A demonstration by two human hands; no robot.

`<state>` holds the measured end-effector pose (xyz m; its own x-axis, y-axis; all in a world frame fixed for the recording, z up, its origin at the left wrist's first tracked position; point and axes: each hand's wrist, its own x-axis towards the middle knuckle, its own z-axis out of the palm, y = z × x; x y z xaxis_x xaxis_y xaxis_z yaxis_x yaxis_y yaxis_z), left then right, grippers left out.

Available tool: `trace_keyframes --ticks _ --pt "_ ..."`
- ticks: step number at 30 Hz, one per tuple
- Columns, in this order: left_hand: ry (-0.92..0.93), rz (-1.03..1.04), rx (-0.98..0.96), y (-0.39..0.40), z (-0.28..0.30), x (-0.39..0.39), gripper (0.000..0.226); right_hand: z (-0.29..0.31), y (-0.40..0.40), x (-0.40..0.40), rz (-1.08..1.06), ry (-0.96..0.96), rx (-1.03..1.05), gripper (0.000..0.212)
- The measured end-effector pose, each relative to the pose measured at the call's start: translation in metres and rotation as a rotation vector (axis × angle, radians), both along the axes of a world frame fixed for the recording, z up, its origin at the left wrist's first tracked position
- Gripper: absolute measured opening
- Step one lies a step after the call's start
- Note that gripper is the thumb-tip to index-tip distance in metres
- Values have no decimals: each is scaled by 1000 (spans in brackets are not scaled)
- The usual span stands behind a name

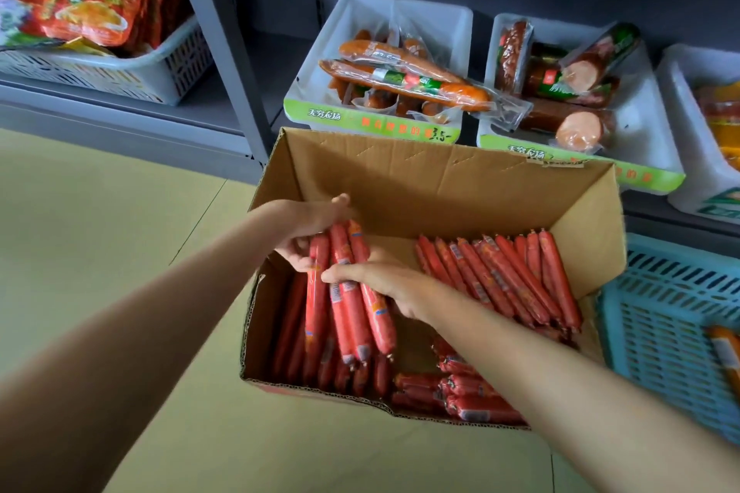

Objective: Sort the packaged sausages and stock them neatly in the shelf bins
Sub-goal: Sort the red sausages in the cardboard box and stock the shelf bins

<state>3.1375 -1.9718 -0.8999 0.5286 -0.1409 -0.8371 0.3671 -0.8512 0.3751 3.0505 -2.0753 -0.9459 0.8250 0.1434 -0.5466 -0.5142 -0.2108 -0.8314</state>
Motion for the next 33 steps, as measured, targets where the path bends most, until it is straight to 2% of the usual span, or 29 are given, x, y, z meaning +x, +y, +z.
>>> trace_keyframes --ticks 2,5,7,10,12,14,16,19,21,22,24,27,30,33 --pt "-116 -107 161 -14 -8 -8 67 -17 7 -4 -65 61 -15 36" --pt "-400 -460 400 -28 -38 -18 44 -29 10 -8 26 81 -231 73" --pt "-494 -586 466 -24 -57 -28 47 -26 5 -11 133 159 -233 64" --pt "-475 -704 504 -4 -72 -36 47 -20 -14 -15 251 273 -119 48" --pt "-423 -826 529 9 -79 -30 50 -14 -33 -14 300 221 -229 41" --pt "-344 -893 547 14 -78 -21 54 -4 -62 -14 432 50 -469 37" --pt "-348 -896 575 10 -70 -23 52 9 -93 -18 652 -124 -656 36" --pt "-574 -943 524 -7 -64 -51 50 12 -119 -36 935 -71 -683 45" --pt "-743 -1000 368 -20 -69 -70 50 3 -120 -49 1048 -35 -739 61" --pt "-771 -1028 253 -24 -73 -78 50 -2 -116 -51 1083 -52 -793 66" --pt "-680 -1065 23 -36 -81 -94 48 -8 -109 -52 1133 -80 -901 69" --pt "-413 -1118 -98 -44 -92 -112 35 -4 -99 -50 1180 -101 -933 59" --pt "-259 -1166 -56 -46 -98 -119 38 4 -106 -56 1142 -217 -844 48" --pt "-352 -1254 38 -59 -96 -128 41 11 -116 -67 1113 -276 -768 37"
